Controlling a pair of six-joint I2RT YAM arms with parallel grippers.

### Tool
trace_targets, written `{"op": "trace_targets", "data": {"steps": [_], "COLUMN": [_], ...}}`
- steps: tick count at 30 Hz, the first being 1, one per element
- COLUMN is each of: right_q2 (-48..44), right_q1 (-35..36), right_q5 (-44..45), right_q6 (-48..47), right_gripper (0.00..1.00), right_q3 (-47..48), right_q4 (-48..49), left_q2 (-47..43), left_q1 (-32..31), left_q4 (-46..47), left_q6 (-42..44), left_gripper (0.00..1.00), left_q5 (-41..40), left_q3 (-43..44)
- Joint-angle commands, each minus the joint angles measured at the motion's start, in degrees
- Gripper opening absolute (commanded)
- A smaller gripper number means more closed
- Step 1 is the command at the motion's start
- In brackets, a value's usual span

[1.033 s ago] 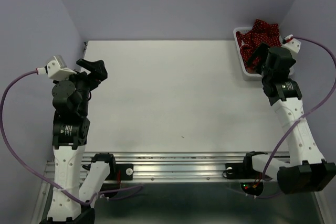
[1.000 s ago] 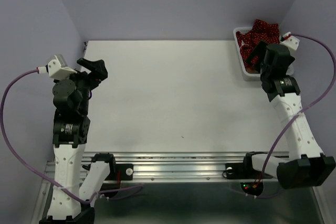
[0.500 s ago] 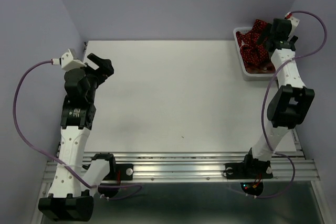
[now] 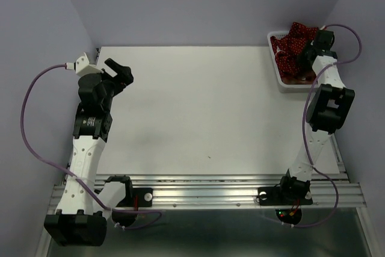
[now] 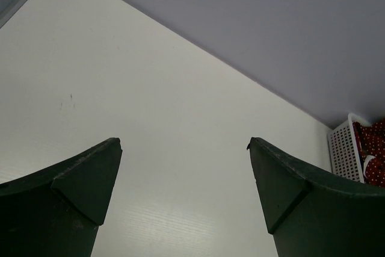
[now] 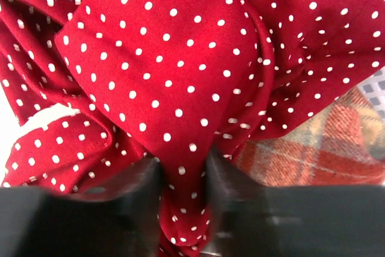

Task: Fold and stack the skirts
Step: Grab the skirt from the pile, then move the skirt to the center of the board

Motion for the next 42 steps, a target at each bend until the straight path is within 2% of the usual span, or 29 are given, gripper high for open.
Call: {"op": "trace_targets", "data": {"steps": [1,2,4,14,19,23,27,30,32,35,37,38,42], "right_q2": [-0.45,-0.71,-1.77,-13.72,-21.18,-23.74,-25.06,-26.03,-26.29,-26.9,-27.87,-28.22,-27.96], "right_q1": [-0.32,-0.32,-0.32,-0.32,-0.32,-0.32,-0.32,-0.32,-0.32,0.38,2.75,6.24,18.91], "right_q5": [-3.01,-3.27,-4.42,-2.31,-1.87,0.77,-5.98,-14.77,-26.51,-36.47,-40.53,-41.41,-38.62], "right_q6": [-0.05,-0.4,-0.93,-3.47,-4.97,-4.88,-3.74,-0.68,3.1,9.69,10.59,9.63,1.99], "right_gripper": [0.18,0.11,0.05,0.04,0.06,0.05,0.06,0.05,0.05,0.04,0.01,0.01,0.01], "right_q3": [4.62,4.79,4.8,7.6,6.2,9.27,13.4,15.43,17.52,17.63,16.58,16.05,16.14], "right_q4": [2.03,2.38,3.52,4.93,10.8,13.01,14.85,18.1,20.04,22.41,22.68,21.81,13.65], "left_q2": [-0.46,-0.54,-0.81,-3.09,-3.97,-4.32,-4.24,-4.15,-4.06,-4.15,-4.15,-4.15,-4.24], "left_q1": [0.16,0.16,0.16,0.16,0.16,0.16,0.16,0.16,0.16,0.16,0.16,0.16,0.16], "left_q4": [2.97,2.88,2.79,2.35,2.0,2.17,2.26,2.44,2.87,3.14,3.05,3.05,2.61], "left_q6": [1.5,1.5,1.59,2.12,2.64,2.47,2.38,2.29,2.03,1.5,1.15,0.8,-0.86], "left_gripper": [0.99,0.99,0.99,0.99,0.99,0.99,0.99,0.99,0.99,0.99,0.99,0.99,0.99], "left_q5": [0.39,0.39,0.3,0.92,1.27,1.36,1.62,1.8,2.14,2.41,2.59,2.76,2.94], "left_q3": [0.53,0.53,0.44,-0.17,-0.09,-0.26,-0.26,-0.52,-0.96,-1.58,-1.67,-1.93,-2.72]}}
